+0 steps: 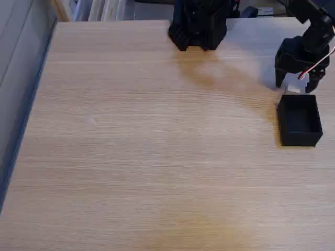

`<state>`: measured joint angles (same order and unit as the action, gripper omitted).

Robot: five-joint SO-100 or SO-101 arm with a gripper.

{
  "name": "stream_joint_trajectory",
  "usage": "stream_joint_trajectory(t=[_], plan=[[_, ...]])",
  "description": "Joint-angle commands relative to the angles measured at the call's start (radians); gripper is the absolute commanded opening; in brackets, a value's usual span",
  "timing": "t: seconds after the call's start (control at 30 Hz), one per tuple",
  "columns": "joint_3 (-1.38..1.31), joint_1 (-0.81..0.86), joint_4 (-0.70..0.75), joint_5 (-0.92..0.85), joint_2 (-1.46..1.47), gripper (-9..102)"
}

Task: Pick a white block and place it in the black box.

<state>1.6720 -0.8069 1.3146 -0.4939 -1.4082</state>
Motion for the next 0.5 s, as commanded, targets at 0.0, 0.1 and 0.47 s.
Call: stream_joint_trajectory(t=[0.0, 0.1, 0.47], plan=[[-0.043, 0.006, -0.002, -0.003, -0.002, 30], [-0.044, 0.003, 0.005, -0.006, 0.008, 27], [-0.061, -0.014, 0.02, -0.051, 0.011, 8]])
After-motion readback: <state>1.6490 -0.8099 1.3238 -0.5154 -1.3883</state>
